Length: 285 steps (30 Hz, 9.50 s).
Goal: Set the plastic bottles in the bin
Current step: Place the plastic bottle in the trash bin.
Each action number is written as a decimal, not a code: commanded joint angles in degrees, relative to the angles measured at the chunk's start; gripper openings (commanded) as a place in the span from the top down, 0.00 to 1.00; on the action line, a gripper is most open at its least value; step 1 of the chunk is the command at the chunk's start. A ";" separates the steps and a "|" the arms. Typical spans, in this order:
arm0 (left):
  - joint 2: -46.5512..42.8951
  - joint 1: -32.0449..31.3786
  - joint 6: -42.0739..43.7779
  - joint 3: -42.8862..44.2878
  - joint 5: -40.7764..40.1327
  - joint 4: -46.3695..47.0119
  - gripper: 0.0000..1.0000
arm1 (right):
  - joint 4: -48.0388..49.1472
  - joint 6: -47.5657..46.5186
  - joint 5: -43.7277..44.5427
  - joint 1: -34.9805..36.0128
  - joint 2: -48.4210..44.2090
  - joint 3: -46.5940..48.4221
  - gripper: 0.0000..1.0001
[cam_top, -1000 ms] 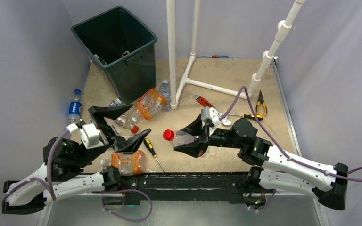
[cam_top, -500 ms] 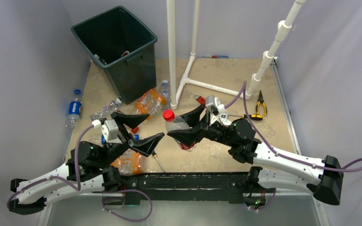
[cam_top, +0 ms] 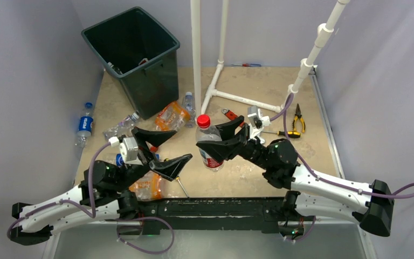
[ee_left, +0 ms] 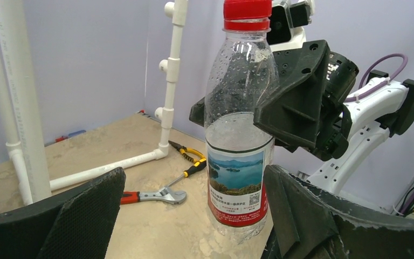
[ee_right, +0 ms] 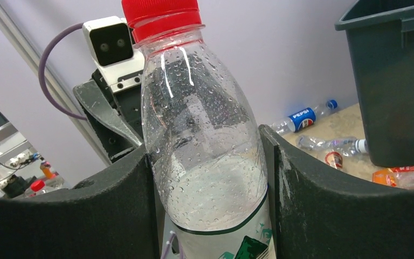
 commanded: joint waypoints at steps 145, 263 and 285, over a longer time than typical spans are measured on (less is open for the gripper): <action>7.74 0.08 -3.63 9.97 10.49 -9.91 1.00 | -32.50 -3.73 12.51 0.32 -9.41 19.55 0.01; -20.52 0.08 -29.57 12.52 -57.09 -44.67 0.01 | 4.93 -17.93 9.51 0.32 21.75 36.81 1.00; -20.25 -0.01 -30.83 10.54 -60.21 -46.39 0.07 | 25.37 -44.38 20.19 0.32 69.18 82.63 1.00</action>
